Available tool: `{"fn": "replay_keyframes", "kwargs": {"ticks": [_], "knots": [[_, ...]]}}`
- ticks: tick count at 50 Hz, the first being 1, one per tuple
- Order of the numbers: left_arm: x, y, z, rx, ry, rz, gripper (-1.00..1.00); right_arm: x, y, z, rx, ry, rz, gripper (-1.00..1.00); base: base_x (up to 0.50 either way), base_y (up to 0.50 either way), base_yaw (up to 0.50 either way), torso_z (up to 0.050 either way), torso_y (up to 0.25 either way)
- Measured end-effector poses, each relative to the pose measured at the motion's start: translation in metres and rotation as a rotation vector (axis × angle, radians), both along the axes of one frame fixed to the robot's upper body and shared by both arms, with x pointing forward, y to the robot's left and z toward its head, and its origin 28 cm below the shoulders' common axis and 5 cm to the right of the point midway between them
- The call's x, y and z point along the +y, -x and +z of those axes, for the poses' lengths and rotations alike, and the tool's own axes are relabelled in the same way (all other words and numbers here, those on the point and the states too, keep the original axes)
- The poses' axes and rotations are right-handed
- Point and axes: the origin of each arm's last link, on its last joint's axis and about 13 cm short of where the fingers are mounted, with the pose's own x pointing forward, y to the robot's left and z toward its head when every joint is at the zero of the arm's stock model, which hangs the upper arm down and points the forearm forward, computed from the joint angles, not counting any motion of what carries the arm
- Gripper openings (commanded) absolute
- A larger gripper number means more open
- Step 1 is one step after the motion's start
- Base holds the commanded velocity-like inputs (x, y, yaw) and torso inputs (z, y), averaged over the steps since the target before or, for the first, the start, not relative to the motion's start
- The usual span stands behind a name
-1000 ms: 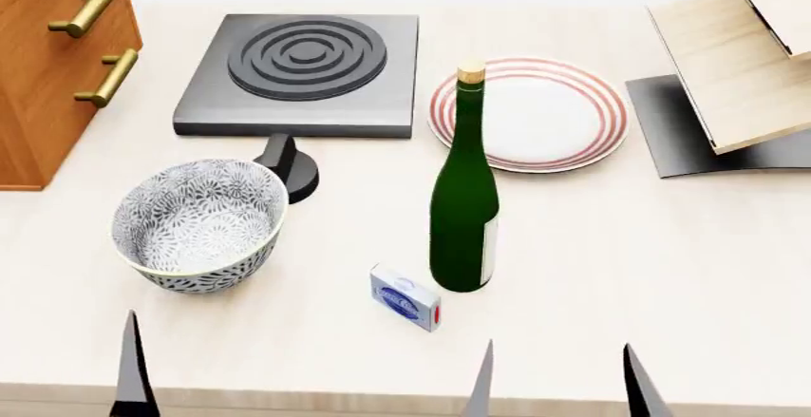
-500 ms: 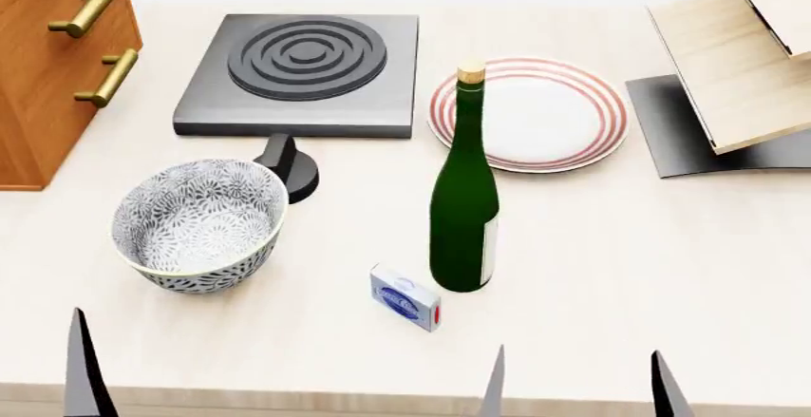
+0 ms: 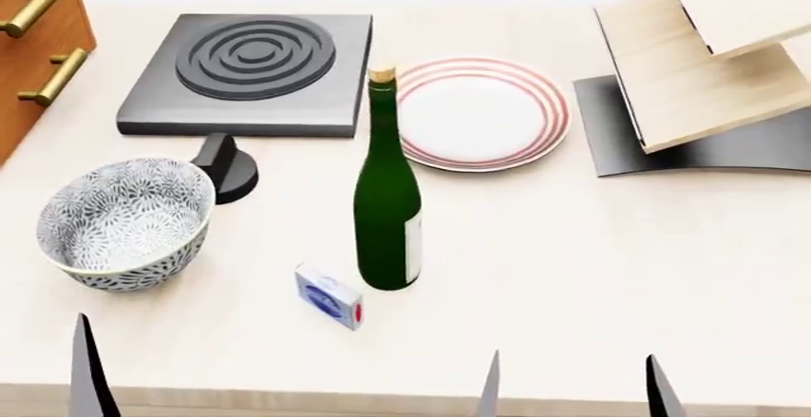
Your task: Pick up the akita bowl and put it on the plate.
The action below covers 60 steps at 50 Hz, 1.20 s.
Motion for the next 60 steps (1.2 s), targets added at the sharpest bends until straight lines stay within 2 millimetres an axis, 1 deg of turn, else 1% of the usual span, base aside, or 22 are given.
{"fn": "replay_keyframes", "kwargs": {"ticks": [13, 60], "knots": [[-0.0002, 0.0, -0.0013, -0.001, 0.006, -0.002, 1.0, 0.0016, 0.0002, -0.0013, -0.006, 0.011, 0.002, 1.0, 0.0, -0.05, 0.0, 0.0, 0.0], [0.0008, 0.0001, -0.0031, -0.005, 0.015, -0.002, 1.0, 0.0075, 0.0035, -0.0033, -0.033, 0.049, 0.027, 1.0, 0.13, -0.03, 0.0, 0.0, 0.0]]}}
